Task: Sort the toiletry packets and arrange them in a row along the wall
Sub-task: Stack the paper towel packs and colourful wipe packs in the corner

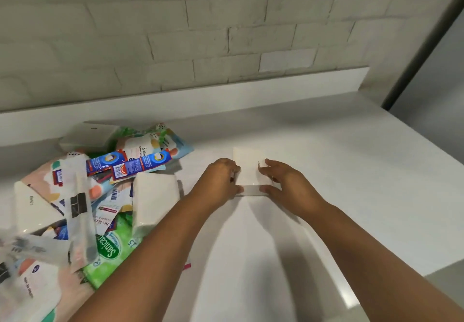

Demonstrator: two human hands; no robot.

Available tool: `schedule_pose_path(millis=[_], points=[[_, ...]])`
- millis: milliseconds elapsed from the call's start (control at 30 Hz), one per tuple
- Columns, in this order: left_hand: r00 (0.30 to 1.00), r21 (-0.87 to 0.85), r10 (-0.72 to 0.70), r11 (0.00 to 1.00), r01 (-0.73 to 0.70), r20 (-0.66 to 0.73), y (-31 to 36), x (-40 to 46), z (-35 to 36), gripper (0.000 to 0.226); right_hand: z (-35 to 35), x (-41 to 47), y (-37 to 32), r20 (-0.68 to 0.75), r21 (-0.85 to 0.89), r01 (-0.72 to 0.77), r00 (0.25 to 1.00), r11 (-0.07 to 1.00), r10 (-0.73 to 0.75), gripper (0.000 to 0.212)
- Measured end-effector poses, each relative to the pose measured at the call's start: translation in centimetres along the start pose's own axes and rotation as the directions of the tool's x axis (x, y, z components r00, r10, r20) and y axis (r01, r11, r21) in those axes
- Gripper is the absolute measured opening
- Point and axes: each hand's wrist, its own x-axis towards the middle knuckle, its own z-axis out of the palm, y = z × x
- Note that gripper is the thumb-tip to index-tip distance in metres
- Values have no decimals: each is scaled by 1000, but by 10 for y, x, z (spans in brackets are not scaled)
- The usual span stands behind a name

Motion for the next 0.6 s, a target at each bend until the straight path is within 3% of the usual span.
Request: schedule_pose_path(millis=[200,600], points=[[1000,-91,17,996,-16,8,54,15,38,43,-32,-21,52,-76,5,-36,996,999,37,37],[994,-201,-24,980,2,-103,195,61,138,44,-129,-36,192,-84,8,-64,994,998,64,38]])
